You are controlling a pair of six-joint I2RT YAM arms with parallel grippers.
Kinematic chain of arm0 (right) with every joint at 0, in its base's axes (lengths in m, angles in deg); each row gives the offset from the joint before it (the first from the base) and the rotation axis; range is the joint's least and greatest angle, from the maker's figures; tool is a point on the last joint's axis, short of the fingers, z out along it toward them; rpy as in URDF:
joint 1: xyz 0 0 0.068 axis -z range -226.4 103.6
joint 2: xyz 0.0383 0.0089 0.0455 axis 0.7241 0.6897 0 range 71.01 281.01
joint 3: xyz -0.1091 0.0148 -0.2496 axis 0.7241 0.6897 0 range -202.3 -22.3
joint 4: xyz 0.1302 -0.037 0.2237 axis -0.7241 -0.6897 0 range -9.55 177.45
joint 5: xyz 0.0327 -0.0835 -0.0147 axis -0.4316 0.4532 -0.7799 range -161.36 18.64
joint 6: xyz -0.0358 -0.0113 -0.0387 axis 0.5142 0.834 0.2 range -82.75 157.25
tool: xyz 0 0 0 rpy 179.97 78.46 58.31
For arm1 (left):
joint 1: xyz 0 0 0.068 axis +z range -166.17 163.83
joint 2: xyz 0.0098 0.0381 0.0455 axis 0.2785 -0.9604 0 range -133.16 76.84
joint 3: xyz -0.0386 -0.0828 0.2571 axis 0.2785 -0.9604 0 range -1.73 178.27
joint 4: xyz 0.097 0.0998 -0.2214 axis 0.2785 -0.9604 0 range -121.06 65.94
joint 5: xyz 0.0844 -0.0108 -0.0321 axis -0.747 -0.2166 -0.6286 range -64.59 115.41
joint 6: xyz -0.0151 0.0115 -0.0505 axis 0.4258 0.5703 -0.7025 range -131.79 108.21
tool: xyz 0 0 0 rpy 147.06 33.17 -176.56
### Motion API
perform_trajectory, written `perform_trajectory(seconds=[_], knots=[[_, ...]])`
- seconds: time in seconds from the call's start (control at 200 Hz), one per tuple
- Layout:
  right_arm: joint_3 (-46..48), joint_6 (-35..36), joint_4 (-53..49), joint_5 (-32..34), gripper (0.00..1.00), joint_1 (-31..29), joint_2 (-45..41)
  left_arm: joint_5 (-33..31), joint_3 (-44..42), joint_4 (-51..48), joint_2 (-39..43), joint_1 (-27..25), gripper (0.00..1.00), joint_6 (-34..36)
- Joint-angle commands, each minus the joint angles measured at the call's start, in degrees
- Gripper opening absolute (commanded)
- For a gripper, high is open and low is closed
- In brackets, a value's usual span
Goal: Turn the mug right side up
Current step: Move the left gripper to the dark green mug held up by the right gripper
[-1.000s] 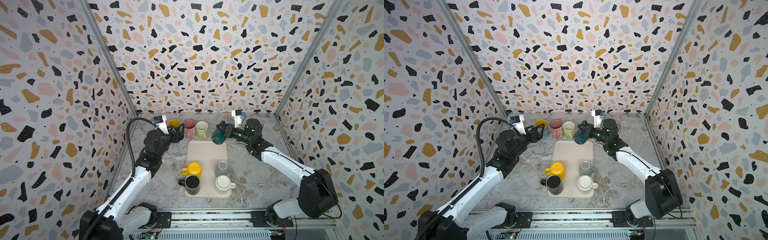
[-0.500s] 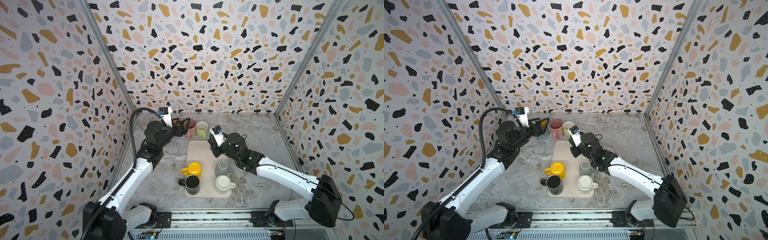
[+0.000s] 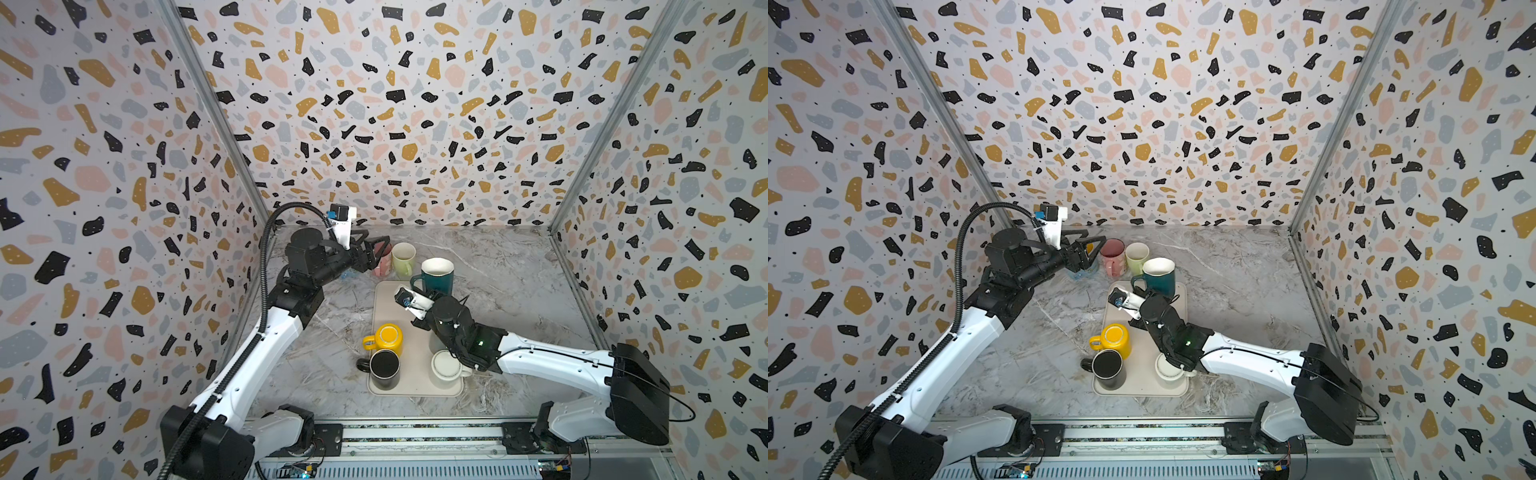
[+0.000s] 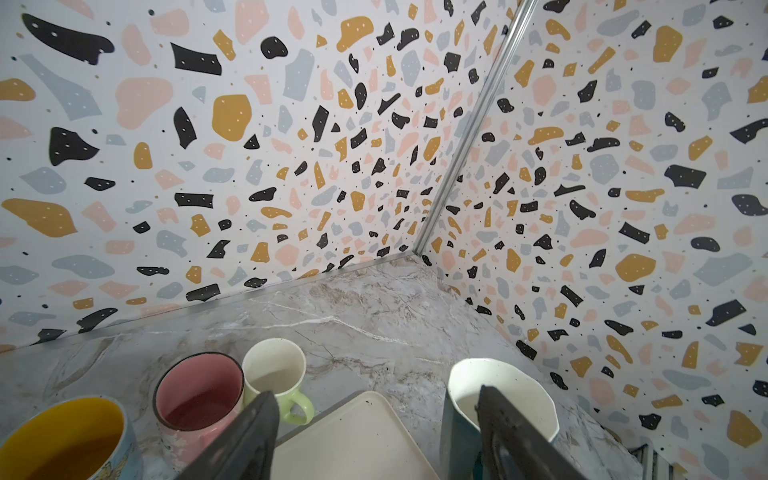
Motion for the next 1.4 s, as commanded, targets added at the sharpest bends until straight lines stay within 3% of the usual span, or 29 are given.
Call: perform_trajectory(seconds=[0.0,0.365,0.751,1.397], knots=[[-0.2,9.4,11.3,8.2,0.0,-0.9,-0.6,4.1,2.6,-5.0,0.0,-0.5,0.76,4.5],[2.9,14.9,17.9,9.6,0.0,-2.1,-0.4,0.1,5.5,-17.6,-2.1,-7.4,0.76,15.4],[5.6,19.3,22.4,10.5,0.0,-2.5,0.1,-2.9,9.2,-27.7,-7.1,-12.7,0.74,22.0],[8.1,26.0,33.4,11.5,0.0,-3.9,1.5,2.3,9.9,-32.8,-10.1,-15.2,0.75,26.6]])
